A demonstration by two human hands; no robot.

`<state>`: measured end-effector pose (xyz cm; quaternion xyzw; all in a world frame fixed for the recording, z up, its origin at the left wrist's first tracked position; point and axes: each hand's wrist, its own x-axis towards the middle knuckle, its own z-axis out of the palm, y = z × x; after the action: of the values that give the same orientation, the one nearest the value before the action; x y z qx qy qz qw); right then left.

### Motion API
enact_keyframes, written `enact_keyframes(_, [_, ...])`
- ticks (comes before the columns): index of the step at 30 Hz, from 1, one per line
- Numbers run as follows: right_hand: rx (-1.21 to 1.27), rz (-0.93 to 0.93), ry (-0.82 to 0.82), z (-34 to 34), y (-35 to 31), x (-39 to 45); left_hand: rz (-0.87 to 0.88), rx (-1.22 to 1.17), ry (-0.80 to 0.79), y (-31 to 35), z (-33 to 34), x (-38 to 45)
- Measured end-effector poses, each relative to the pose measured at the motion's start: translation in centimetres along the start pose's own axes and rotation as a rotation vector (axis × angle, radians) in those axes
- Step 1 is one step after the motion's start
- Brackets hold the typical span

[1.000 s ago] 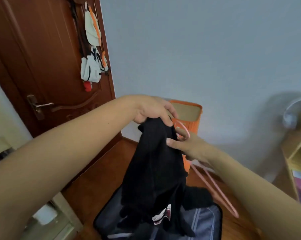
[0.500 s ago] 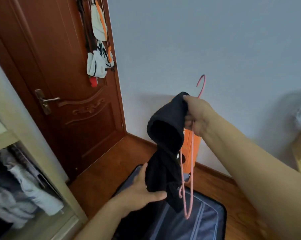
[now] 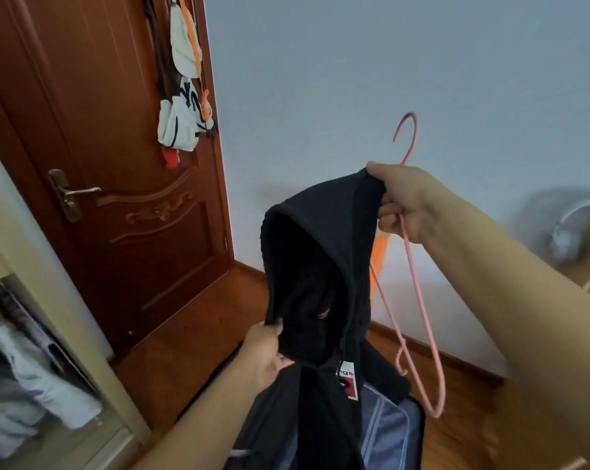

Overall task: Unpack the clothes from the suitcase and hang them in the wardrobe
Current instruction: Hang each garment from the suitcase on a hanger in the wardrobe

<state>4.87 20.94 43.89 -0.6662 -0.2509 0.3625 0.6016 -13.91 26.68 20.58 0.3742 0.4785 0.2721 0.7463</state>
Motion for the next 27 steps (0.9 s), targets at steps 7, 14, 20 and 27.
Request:
enact_keyframes(7, [-0.13, 0.021, 0.247, -9.2, 1.5, 1.4, -0.151, 0.536, -0.702, 4.6, -1.2, -2.9])
enact_keyframes(14, [-0.402, -0.002, 0.247, -12.4, 4.9, 2.5, 0.569, 1.162, 0.25, 6.8, -0.1, -1.5])
enact_keyframes(20, [-0.145, 0.14, 0.171, -14.0, 14.0, 3.9, 0.216, 0.498, 0.021, 10.4, 4.4, -3.3])
enact_keyframes(27, [-0.423, 0.148, 0.04, -14.1, 18.6, 3.0, -0.085, 0.733, -0.432, 14.8, 5.1, -5.9])
